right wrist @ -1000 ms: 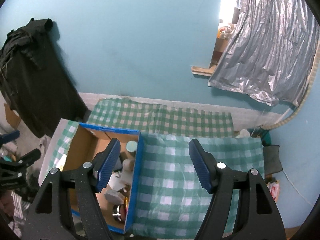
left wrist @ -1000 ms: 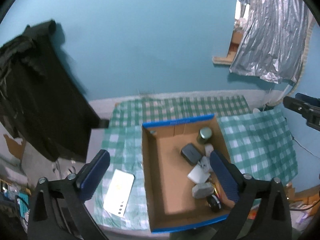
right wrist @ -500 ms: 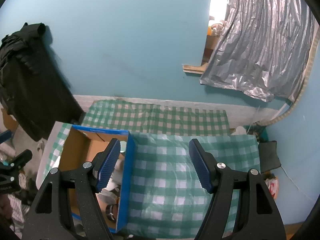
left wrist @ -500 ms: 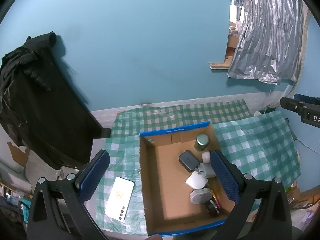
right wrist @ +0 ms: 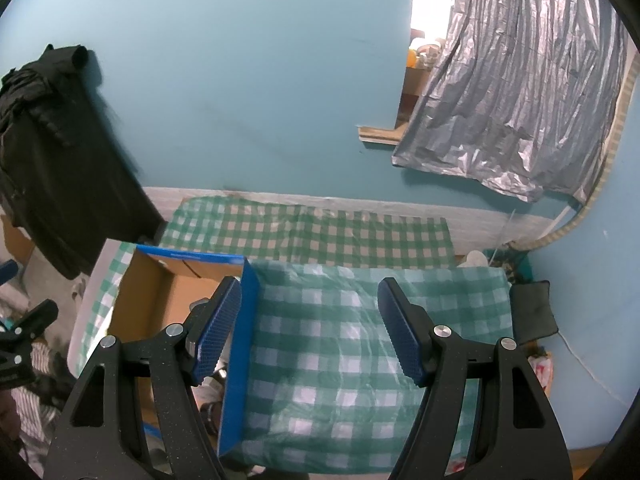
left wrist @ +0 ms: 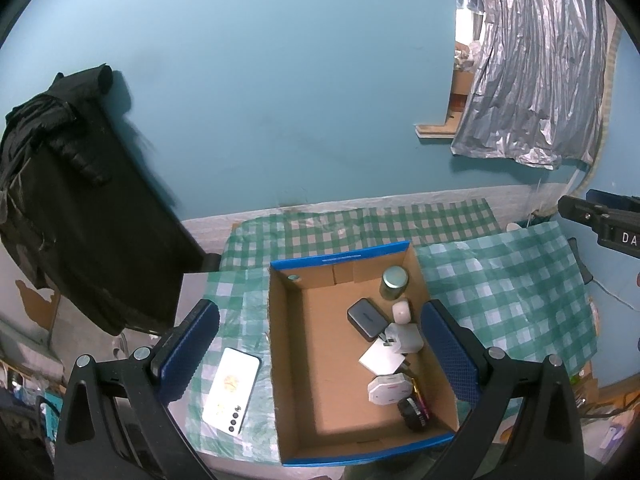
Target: Organize rigid objects
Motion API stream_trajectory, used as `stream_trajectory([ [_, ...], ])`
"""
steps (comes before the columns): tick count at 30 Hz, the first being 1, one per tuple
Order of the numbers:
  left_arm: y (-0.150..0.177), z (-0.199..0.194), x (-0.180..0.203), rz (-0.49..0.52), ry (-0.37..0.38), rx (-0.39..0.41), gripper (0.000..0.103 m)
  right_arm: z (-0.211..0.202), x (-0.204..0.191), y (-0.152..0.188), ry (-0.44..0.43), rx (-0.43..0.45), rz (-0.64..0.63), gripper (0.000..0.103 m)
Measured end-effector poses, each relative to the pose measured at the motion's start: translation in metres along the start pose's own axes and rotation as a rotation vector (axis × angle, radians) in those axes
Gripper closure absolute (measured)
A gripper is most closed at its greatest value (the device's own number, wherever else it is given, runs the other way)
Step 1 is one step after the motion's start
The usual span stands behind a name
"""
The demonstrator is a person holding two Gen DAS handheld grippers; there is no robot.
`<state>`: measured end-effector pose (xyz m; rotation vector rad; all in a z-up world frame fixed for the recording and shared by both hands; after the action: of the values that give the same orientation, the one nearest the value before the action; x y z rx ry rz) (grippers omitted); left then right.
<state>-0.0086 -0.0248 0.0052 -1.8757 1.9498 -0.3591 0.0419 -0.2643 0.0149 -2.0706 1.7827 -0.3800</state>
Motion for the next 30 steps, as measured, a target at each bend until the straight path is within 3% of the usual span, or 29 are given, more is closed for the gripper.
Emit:
stream_trajectory([
  [30,-0.003,-0.005,0.013,0.027,0.007,0.002,0.001,-0.01,0.005,-0.002,0.027,0.011,0.004,0.033],
])
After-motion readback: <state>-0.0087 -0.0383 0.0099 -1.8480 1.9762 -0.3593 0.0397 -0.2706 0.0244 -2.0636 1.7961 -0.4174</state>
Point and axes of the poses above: each gripper's, at about its wrist camera, not at the fingertips, and z roughly the way its jaws point, x to its right, y to its underside, the point moved 2 cm from there along z, roughly the way its jaws point, and after that the axes turned 10 degrees about -x, right-handed, at the moved point
